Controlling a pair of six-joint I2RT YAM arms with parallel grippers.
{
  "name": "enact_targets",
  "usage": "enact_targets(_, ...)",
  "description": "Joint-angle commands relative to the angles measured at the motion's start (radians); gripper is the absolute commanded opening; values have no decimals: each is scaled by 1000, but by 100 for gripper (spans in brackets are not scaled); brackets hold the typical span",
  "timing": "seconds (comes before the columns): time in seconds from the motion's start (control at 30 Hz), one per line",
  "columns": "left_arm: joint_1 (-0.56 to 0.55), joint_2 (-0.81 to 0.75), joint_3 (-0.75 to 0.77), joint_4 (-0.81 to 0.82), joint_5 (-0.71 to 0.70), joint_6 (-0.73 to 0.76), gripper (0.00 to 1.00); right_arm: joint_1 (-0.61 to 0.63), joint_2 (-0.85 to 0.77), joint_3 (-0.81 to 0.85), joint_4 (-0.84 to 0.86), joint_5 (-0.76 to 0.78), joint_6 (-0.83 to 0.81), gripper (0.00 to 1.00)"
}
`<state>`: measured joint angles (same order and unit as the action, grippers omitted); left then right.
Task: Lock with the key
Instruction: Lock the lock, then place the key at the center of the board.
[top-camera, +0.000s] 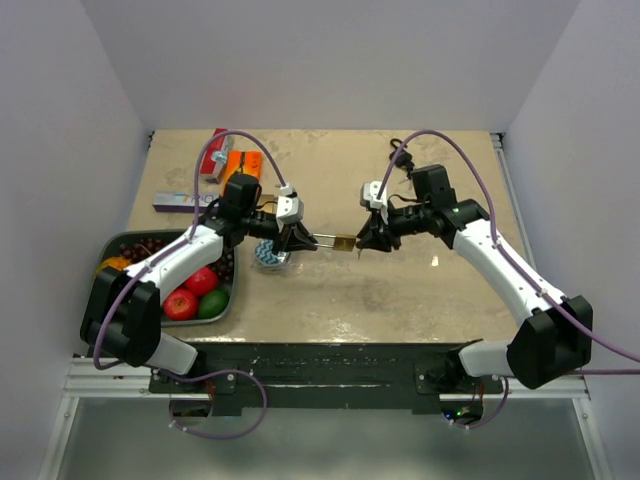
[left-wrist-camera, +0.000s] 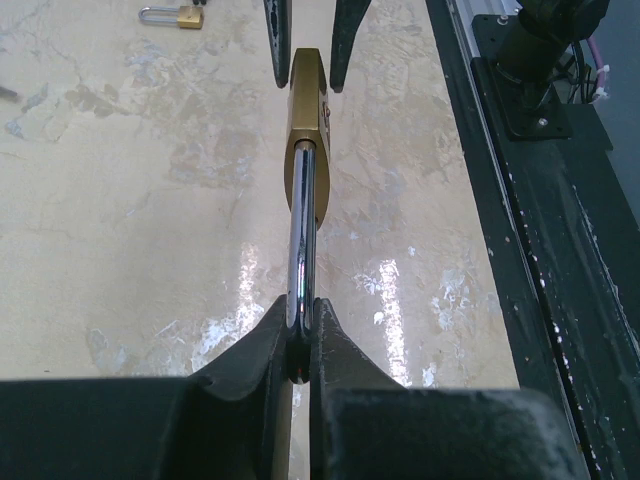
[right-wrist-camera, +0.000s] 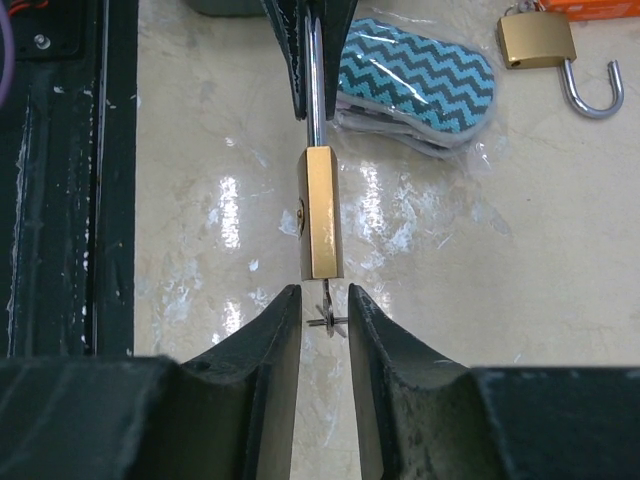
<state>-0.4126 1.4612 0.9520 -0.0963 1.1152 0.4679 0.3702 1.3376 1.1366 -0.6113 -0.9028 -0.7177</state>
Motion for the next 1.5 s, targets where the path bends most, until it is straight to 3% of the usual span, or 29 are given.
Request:
enact_targets(0.0,6,-62,39,72,74,35,0,6,5,12,7,24,-6,26)
enact_targets(0.17,8,-67,34,76,74,35,0,7,15,34,-54,34,-43,18)
enact_targets(0.27,11,-65,34,76,77,38,0,7,12,35,-77,50,-61,0)
enact_targets(0.47,34,-59,34,61,78,52,0,4,-5,37,-111,94,-71,0)
enact_targets(0.67,70,-42,48,-48,74,181,0,-25,-54,8,-156,139,-107,0)
enact_targets(0.87,90,-18,67,-132,71,262,0,-132,-46,-8,-173,160,-59,0)
enact_targets(1.2,89,-25,19,52,-69,80,0,-431,123,-93,28,355,256,0)
enact_targets(1.47,87,-4,5,142,-92,2,0,-470,300,-89,214,518,365,0)
